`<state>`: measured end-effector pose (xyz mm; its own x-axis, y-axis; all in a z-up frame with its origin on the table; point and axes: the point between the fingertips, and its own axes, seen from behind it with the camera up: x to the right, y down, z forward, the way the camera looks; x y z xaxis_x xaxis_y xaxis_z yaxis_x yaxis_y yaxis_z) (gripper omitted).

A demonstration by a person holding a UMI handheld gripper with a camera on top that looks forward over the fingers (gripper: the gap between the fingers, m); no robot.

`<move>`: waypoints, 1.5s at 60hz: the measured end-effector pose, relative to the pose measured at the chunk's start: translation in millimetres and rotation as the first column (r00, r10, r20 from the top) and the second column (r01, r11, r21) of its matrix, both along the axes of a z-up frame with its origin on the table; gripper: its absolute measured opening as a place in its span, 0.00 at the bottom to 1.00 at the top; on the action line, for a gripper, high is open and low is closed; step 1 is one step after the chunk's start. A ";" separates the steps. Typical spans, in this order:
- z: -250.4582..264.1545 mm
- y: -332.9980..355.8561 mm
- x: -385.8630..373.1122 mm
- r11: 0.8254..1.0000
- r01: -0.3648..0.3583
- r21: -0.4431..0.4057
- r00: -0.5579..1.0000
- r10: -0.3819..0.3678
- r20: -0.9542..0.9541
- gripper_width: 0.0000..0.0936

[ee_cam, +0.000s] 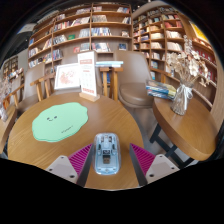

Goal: Arrange mouse

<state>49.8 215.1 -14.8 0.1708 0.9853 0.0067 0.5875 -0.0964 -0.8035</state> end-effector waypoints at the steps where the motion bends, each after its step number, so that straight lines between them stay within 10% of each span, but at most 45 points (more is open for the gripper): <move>1: 0.0 0.4 -0.6 1.000 0.002 0.002 1.000 -0.002 0.000 0.72; 4: -0.1 3.1 -2.6 1.000 0.019 0.004 1.000 -0.019 -0.004 0.49; 34: 163.6 -108.3 -89.9 0.996 -0.087 -0.008 0.981 0.084 -0.177 0.45; 61: 8.6 -184.7 -146.2 0.996 -0.086 -0.037 0.995 0.088 0.047 0.45; 70: 4.9 -184.0 -143.9 0.996 -0.086 -0.023 0.995 0.087 0.044 0.54; 77: 29.0 -180.1 -133.6 0.997 -0.072 -0.001 0.997 0.072 0.011 0.92; 90: 116.2 -178.0 -43.6 0.997 -0.064 0.038 0.994 0.067 -0.083 0.92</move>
